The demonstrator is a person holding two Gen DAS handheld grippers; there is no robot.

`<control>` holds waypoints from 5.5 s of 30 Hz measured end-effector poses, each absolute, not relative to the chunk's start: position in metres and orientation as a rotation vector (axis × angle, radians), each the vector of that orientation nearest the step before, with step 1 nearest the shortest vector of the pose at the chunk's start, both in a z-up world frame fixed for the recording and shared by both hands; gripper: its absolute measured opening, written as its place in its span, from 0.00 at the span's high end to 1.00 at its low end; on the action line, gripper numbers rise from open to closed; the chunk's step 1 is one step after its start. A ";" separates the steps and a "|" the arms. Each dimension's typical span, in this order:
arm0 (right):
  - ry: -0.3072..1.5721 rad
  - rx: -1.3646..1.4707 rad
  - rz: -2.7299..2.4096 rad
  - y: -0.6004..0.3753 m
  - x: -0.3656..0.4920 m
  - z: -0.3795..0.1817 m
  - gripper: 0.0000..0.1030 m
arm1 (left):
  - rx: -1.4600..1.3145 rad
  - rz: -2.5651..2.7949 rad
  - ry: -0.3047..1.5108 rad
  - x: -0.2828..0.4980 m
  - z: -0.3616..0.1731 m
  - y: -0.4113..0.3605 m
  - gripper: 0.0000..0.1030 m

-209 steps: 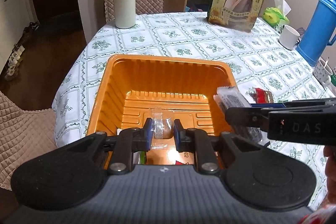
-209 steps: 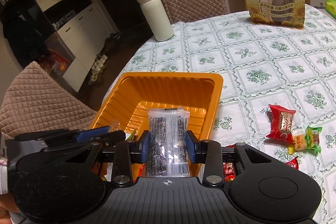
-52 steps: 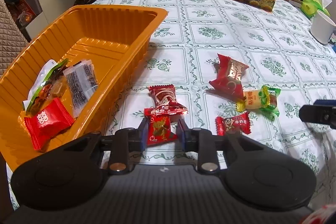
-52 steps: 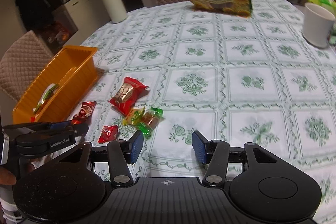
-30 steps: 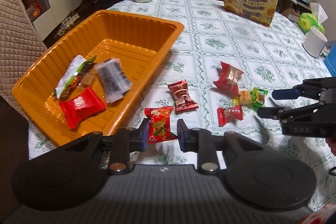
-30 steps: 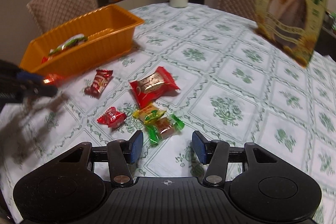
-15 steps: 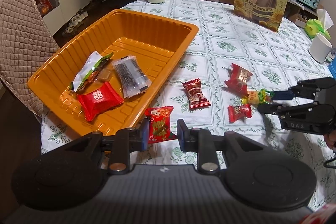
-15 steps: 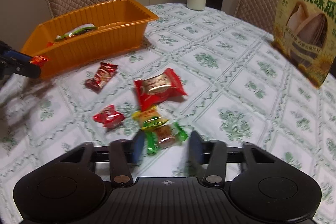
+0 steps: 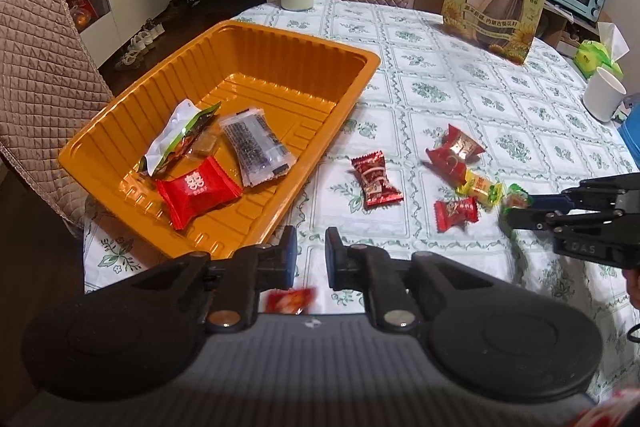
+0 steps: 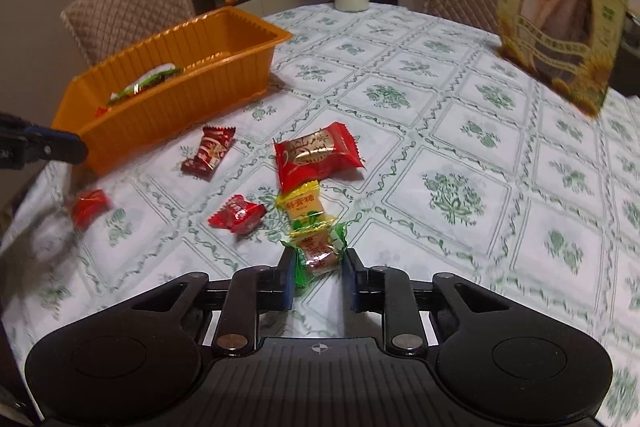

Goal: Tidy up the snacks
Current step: 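Carry the red candy with the left gripper and the green-ended candy with the right gripper toward the tray, then lower both candies into the orange tray and open both grippers, then withdraw both grippers from the tray back over the remaining candies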

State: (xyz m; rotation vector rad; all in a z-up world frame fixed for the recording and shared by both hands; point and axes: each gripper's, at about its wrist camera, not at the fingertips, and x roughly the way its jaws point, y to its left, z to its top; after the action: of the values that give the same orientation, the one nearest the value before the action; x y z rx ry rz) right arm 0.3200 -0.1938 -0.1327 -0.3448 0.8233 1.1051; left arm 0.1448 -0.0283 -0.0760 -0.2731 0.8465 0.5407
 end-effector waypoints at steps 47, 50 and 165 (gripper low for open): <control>0.880 -0.130 1.117 -0.202 0.245 -0.080 0.76 | -0.286 0.472 0.846 0.067 -0.065 -0.019 0.83; 0.876 -0.113 1.136 -0.190 0.237 -0.072 0.76 | -0.272 0.465 0.825 0.060 -0.051 -0.008 0.83; 0.947 -0.109 0.923 -0.010 0.194 -0.046 0.48 | -0.194 0.285 0.869 0.091 -0.035 0.133 0.71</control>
State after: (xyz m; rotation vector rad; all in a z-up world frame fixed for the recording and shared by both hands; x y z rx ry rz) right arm 0.1938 -0.0098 -0.0457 -0.1094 0.9470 0.9229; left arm 0.0908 0.1328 -0.0354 -0.1945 0.8686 0.2846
